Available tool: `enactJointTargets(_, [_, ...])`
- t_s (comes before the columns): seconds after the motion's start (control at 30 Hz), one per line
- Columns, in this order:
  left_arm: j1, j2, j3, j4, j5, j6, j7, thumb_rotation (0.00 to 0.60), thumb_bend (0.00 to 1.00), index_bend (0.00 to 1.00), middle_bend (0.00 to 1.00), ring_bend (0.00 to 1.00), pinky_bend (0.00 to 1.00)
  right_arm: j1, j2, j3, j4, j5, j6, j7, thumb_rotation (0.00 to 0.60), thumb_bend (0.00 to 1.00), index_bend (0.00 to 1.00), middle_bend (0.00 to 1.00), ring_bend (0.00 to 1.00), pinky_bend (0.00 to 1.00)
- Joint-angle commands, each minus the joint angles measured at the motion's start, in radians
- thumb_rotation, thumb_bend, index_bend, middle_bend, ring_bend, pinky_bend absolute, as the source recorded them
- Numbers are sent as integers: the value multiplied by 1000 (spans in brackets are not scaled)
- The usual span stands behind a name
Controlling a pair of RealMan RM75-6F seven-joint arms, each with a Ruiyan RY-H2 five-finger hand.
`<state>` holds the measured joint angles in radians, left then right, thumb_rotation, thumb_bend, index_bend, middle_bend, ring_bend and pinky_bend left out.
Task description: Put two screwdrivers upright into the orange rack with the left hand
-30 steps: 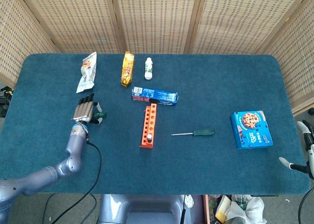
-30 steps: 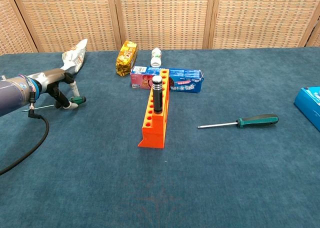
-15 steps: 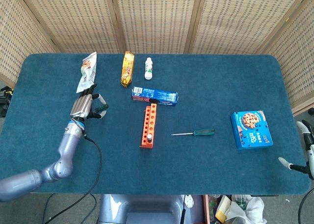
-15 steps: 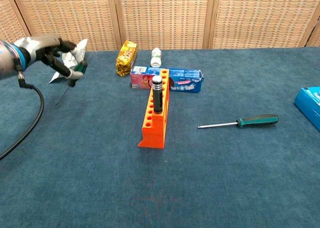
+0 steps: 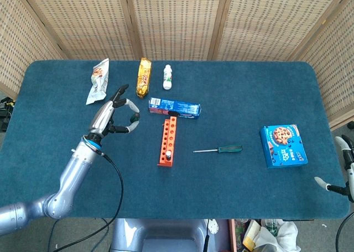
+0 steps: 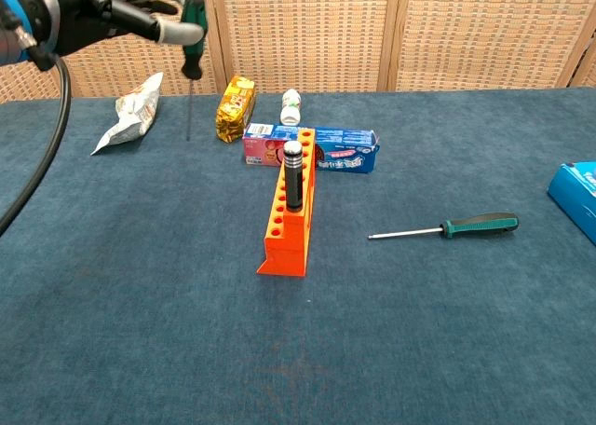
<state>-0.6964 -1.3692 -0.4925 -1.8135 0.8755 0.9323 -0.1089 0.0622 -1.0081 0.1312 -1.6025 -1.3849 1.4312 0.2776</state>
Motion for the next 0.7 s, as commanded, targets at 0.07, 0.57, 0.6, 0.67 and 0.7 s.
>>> enactJointTargets(0.07, [-9,5,-37,-62,2,-37,-96,600,386,613,0,0,0,0,0,1,1,2,-1,3,600,0,0,0,0,0])
enactJointTargets(0.57, [-83,-119,-55,45,-33,-110,-302,600,397,614,0,0,0,-1,8,4,8,3,-3,33,600,0,0,0,0,0])
enactJointTargets(0.6, [-88,-127,-58,59,-29,-111,-312,600,400,615,0,0,0,-2,8,5,9,4,-3,35,600,0,0,0,0,0])
enactJointTargets(0.67, [-95,-136,-60,76,-27,-113,-324,600,403,618,0,0,0,-2,9,7,10,6,-4,39,600,0,0,0,0,0])
enactJointTargets(0.7, [-97,-139,-61,81,-26,-114,-327,600,405,619,0,0,0,-2,9,7,11,8,-5,40,600,0,0,0,0,0])
